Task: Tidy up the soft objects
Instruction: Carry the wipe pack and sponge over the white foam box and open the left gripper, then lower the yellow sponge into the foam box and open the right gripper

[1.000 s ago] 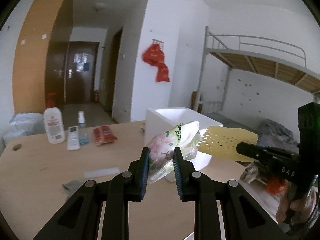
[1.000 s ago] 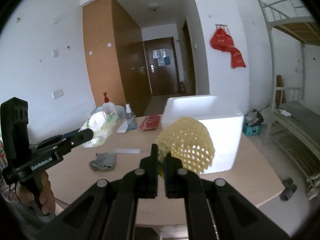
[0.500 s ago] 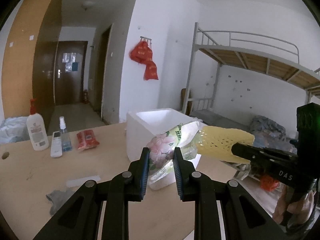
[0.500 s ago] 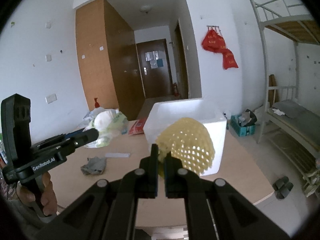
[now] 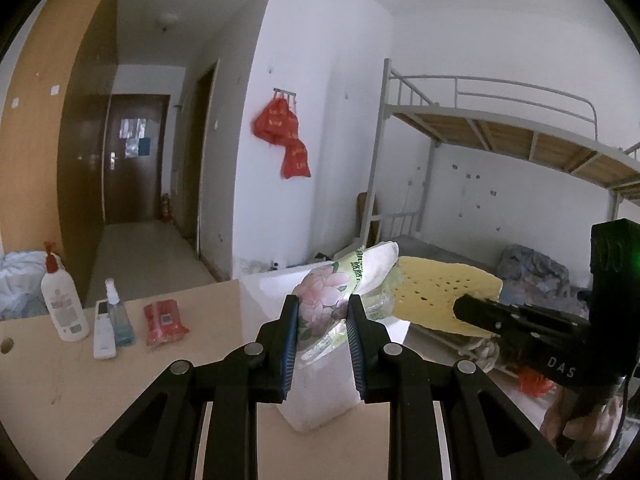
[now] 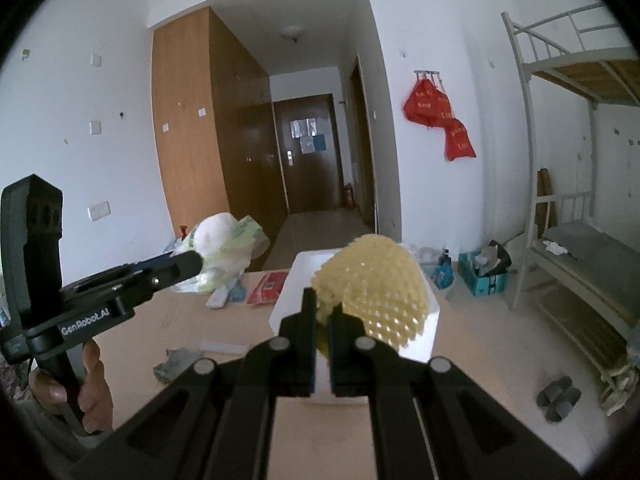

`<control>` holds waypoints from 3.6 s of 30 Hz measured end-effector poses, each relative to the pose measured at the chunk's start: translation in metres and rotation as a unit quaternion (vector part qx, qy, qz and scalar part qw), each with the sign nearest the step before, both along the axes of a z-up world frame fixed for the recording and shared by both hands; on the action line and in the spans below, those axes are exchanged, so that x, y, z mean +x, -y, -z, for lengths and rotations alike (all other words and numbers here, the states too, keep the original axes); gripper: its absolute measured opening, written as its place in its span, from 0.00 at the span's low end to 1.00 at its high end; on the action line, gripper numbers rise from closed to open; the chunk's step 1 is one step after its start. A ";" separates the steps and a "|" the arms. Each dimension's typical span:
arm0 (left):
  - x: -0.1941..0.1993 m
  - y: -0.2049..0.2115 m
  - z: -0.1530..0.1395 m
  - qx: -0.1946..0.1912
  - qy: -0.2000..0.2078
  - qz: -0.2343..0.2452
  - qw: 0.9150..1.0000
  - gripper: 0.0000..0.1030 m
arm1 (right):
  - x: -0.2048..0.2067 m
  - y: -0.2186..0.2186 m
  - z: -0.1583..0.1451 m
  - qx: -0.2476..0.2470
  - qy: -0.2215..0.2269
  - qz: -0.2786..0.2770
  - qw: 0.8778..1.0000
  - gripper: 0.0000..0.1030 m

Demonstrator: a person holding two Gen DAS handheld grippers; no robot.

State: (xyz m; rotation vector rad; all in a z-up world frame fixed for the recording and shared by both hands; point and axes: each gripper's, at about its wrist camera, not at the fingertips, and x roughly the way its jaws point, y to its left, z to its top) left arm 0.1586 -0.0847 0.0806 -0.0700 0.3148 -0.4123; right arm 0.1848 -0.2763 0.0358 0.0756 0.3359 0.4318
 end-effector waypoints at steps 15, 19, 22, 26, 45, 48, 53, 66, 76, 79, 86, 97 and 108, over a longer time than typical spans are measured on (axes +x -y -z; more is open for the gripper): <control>0.048 0.016 -0.009 0.006 -0.022 -0.005 1.000 0.24 | 0.034 0.005 0.000 0.006 -0.012 -0.005 1.000 0.06; 0.061 0.020 -0.004 0.012 -0.031 -0.006 0.999 0.24 | 0.043 0.007 0.003 0.008 -0.019 -0.001 1.000 0.06; 0.069 0.026 -0.002 0.014 -0.037 -0.005 0.999 0.24 | 0.050 0.009 0.002 0.005 -0.022 0.006 1.000 0.06; 0.084 0.033 0.000 0.014 -0.046 0.001 0.999 0.24 | 0.057 0.009 0.004 0.003 -0.026 0.010 1.000 0.06; 0.140 0.054 0.022 0.030 -0.081 0.009 0.996 0.25 | 0.087 0.017 0.009 0.009 -0.040 0.029 0.999 0.06; 0.144 0.056 0.026 0.028 -0.088 0.010 0.996 0.35 | 0.089 0.019 0.010 0.010 -0.042 0.031 0.999 0.06; 0.148 0.056 0.029 0.035 -0.097 -0.006 0.995 0.82 | 0.089 0.019 0.009 0.011 -0.041 0.032 0.999 0.06; 0.130 0.047 0.018 0.046 -0.050 -0.053 0.996 1.00 | 0.092 0.017 0.013 0.013 -0.042 0.020 0.999 0.06; 0.117 0.028 0.005 0.025 -0.039 -0.077 0.996 1.00 | 0.100 0.004 0.016 0.013 -0.048 -0.005 0.999 0.06; 0.113 0.023 0.002 0.026 -0.031 -0.087 0.995 1.00 | 0.104 -0.002 0.017 0.013 -0.052 -0.015 0.998 0.06; 0.110 0.012 0.000 0.025 -0.030 -0.102 0.994 1.00 | 0.110 -0.013 0.019 0.010 -0.055 -0.033 0.998 0.06; 0.112 0.000 0.001 0.020 -0.030 -0.112 0.993 1.00 | 0.117 -0.023 0.022 0.008 -0.063 -0.047 0.997 0.06; 0.113 -0.012 0.000 -0.001 -0.035 -0.115 0.993 1.00 | 0.111 -0.023 0.017 0.004 -0.052 -0.026 0.998 0.88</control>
